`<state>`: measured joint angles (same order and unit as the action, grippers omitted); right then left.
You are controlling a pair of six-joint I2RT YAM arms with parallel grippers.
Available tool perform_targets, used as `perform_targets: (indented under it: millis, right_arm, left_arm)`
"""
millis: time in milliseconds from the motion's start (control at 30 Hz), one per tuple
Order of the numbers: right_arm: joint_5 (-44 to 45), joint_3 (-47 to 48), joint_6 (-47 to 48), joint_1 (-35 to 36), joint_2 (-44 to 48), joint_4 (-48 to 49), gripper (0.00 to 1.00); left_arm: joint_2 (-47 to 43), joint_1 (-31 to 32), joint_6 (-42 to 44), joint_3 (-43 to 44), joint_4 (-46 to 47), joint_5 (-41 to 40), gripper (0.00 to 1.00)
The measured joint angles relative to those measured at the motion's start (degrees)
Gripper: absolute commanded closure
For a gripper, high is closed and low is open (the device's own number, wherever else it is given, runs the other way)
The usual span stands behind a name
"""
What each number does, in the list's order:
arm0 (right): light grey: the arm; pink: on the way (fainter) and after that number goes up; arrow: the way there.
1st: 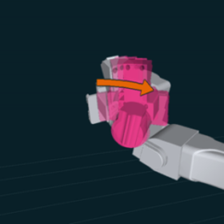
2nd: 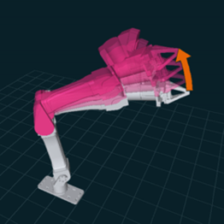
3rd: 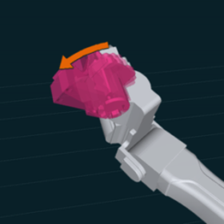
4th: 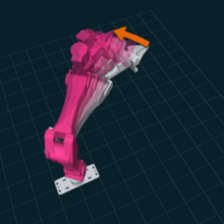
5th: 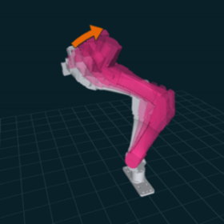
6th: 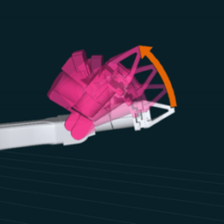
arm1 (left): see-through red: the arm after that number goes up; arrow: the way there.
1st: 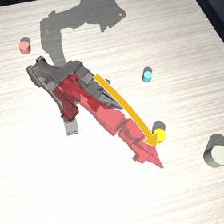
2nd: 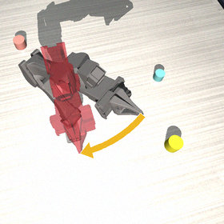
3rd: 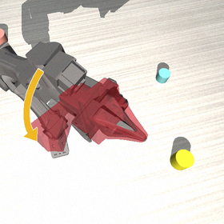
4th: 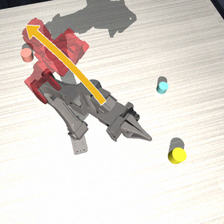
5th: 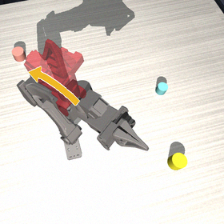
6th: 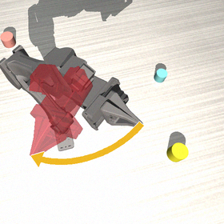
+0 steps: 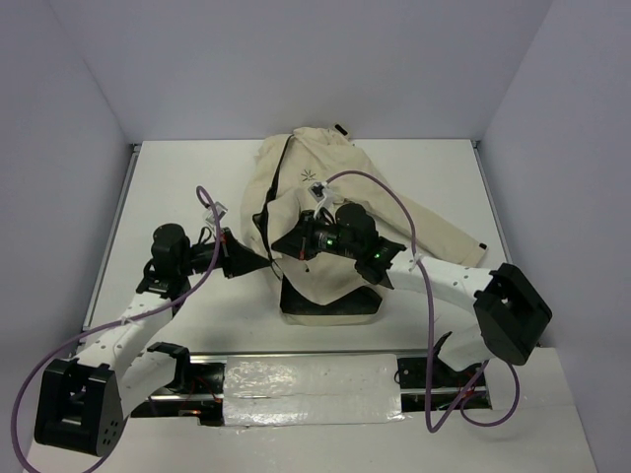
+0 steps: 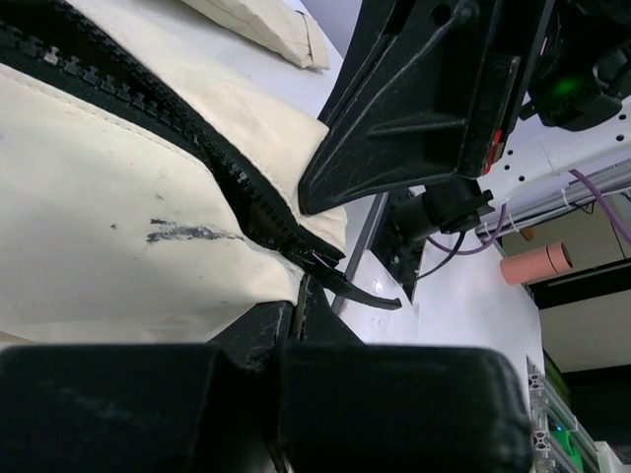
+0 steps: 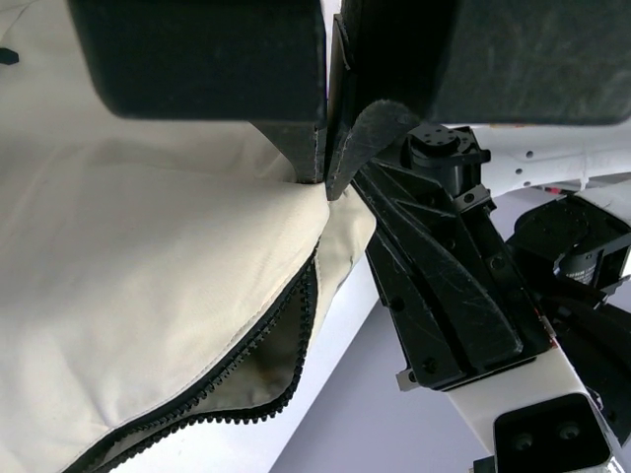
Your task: Zip up the jacket
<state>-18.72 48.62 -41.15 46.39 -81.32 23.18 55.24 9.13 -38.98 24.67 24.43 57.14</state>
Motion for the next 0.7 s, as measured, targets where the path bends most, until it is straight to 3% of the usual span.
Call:
perform_targets:
  millis: [67,133,200,333,700]
  right_arm:
    - [0.00,-0.26,-0.44,0.09,-0.68,1.14,1.00]
    - [0.00,-0.96,-0.85,0.11,-1.07,2.69,1.00]
    - [0.28,-1.55,-1.11,0.09,-1.22,4.17,1.00]
    - [0.55,-2.32,-1.20,0.09,-1.22,6.25,1.00]
    - [0.74,-2.58,-1.88,0.09,-2.89,7.21,1.00]
  left_arm:
    - [0.04,0.00,-0.04,-0.02,-0.13,-0.39,0.74]
    - [0.09,-0.09,-0.52,-0.22,-0.42,-0.44,0.71]
    - [0.09,-0.55,-2.05,-0.83,0.00,-0.22,0.73]
    - [0.09,-2.47,-6.08,-2.97,3.19,0.22,1.00]
    - [0.63,-2.67,-1.44,-2.51,0.76,1.60,1.00]
